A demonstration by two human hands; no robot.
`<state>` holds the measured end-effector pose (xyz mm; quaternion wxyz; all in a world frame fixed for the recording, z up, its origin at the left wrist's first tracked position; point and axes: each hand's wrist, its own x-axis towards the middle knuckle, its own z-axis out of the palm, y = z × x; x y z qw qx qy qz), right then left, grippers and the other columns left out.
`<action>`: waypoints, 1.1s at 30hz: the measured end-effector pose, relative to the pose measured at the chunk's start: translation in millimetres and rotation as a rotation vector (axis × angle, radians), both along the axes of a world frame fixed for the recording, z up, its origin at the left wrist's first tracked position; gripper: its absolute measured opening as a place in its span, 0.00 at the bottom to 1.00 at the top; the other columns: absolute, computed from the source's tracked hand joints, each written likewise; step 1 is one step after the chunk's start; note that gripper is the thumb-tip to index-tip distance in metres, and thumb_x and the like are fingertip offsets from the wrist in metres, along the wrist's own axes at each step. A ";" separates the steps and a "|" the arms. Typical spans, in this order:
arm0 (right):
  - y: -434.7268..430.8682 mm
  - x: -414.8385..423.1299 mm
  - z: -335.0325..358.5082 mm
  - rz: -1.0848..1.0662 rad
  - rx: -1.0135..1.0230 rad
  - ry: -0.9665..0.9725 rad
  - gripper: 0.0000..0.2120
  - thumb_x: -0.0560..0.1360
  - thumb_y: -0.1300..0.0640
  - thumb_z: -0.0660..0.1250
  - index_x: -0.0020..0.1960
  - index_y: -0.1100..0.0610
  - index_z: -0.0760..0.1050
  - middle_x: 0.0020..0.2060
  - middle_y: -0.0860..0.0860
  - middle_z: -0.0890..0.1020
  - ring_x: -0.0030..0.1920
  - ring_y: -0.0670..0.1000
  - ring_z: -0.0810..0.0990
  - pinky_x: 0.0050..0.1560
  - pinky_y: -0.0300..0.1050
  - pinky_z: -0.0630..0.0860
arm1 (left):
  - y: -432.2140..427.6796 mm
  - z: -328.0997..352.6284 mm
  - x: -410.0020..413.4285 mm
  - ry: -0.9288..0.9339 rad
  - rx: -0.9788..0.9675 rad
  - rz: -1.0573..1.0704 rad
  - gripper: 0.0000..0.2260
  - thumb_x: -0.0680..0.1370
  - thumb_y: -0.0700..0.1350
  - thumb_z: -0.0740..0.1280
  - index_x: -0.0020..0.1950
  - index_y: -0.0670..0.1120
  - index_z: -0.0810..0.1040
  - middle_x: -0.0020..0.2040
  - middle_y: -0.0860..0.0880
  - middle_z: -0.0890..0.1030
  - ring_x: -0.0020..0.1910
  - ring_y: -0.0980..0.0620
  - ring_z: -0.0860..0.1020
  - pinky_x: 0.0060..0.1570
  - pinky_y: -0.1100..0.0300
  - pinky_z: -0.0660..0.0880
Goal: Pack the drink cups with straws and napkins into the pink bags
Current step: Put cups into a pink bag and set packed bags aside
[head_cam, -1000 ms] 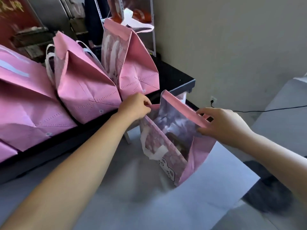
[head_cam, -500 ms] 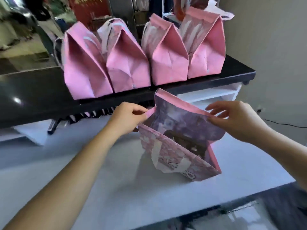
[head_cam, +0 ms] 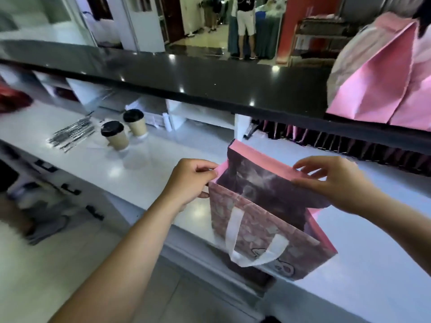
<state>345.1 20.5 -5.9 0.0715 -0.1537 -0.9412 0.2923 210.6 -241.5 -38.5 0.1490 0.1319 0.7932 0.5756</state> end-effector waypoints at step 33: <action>-252.4 -461.9 0.4 -0.217 0.339 -0.057 0.06 0.72 0.51 0.70 0.48 0.46 0.83 0.39 0.45 0.83 0.46 0.58 0.82 0.49 0.53 0.79 | -235.8 -6.6 -422.1 0.018 0.031 -0.281 0.08 0.77 0.41 0.72 0.53 0.52 0.85 0.42 0.56 0.84 0.45 0.52 0.83 0.46 0.54 0.83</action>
